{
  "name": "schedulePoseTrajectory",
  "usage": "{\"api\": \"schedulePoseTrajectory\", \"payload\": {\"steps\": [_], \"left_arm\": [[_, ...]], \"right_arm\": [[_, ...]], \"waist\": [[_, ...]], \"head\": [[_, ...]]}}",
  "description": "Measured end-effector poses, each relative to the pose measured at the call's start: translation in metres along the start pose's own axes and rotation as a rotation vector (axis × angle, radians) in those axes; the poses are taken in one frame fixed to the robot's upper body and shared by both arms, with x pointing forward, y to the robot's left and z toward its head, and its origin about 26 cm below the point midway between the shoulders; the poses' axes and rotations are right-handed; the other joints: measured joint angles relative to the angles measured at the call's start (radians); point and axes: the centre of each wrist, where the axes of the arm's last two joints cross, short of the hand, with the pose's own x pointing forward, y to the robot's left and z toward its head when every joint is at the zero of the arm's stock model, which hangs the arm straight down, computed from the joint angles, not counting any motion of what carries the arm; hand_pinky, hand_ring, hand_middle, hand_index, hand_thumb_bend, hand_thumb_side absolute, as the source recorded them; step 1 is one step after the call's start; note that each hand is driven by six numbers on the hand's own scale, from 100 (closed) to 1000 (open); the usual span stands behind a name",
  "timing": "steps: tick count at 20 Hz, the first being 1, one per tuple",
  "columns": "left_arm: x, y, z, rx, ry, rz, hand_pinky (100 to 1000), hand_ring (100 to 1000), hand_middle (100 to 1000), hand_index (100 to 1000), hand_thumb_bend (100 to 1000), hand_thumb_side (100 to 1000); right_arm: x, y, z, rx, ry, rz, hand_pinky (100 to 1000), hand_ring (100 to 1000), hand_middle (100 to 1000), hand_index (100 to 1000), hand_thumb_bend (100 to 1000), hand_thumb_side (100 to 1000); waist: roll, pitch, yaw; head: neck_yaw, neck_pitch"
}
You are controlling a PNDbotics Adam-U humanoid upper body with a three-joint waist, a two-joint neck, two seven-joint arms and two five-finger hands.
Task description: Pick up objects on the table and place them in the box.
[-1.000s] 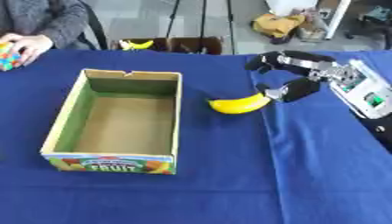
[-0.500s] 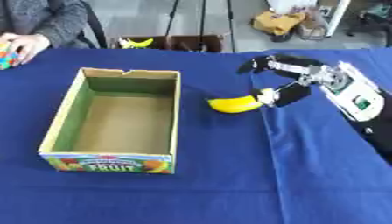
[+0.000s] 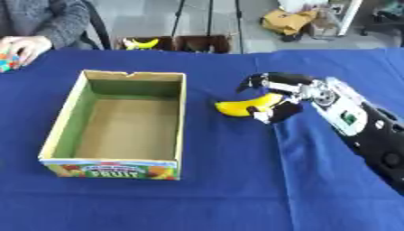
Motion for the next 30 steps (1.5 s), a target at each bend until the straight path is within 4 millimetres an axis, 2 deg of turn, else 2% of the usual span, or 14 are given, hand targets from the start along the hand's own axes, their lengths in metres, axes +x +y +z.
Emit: {"api": "schedulePoseTrajectory", "payload": {"steps": [10, 15, 22, 26, 30], "left_arm": [[-0.001, -0.002, 0.0, 0.001, -0.004, 0.006, 576, 575, 593, 755, 129, 1000], [-0.001, -0.002, 0.0, 0.001, -0.004, 0.006, 577, 575, 594, 755, 130, 1000], [-0.001, -0.002, 0.0, 0.001, -0.004, 0.006, 577, 575, 594, 755, 131, 1000], [-0.001, -0.002, 0.0, 0.001, -0.004, 0.006, 577, 575, 594, 755, 131, 1000], [-0.001, -0.002, 0.0, 0.001, -0.004, 0.006, 577, 575, 594, 755, 131, 1000]], "right_arm": [[0.0, 0.013, -0.008, 0.023, 0.03, 0.129, 890, 919, 870, 899, 100, 333], [0.001, 0.019, -0.013, 0.031, 0.035, 0.196, 880, 875, 845, 872, 100, 329], [0.001, 0.022, -0.016, 0.008, 0.045, 0.281, 849, 791, 766, 813, 100, 299], [0.0, 0.023, -0.018, -0.012, 0.048, 0.331, 813, 684, 654, 732, 100, 280], [0.0, 0.024, -0.019, -0.032, 0.045, 0.369, 807, 665, 631, 716, 100, 275]], "waist": [[0.005, 0.005, 0.0], [0.004, 0.005, 0.0], [0.003, 0.005, 0.0], [0.002, 0.004, 0.0], [0.0, 0.002, 0.0]], "head": [[-0.004, 0.0], [-0.004, 0.0], [-0.004, -0.001], [-0.004, -0.001], [-0.004, -0.002]]}}
